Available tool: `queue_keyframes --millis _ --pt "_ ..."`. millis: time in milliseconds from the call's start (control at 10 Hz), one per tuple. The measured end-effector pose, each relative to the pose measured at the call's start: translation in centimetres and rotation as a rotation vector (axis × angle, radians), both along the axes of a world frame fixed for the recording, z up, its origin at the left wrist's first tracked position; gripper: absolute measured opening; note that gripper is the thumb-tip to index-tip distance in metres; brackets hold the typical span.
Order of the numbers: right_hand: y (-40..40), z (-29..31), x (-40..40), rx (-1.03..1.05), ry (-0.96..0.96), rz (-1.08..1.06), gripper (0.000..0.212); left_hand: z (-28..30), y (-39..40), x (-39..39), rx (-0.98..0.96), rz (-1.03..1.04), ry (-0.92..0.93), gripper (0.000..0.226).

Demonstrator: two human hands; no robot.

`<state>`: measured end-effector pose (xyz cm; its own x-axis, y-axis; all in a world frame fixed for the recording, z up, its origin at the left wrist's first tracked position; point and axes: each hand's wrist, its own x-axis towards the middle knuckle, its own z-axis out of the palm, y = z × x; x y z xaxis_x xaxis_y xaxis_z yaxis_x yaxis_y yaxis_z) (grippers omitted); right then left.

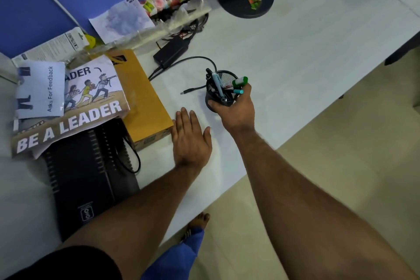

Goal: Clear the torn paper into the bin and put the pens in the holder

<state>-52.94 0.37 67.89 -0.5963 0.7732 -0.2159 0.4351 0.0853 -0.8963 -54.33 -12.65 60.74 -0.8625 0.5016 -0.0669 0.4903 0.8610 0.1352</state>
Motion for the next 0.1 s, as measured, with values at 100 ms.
queue_keyframes --millis 100 --pt "0.24 0.16 0.46 -0.036 -0.043 0.013 0.084 -0.12 0.04 -0.17 0.007 0.020 0.009 0.068"
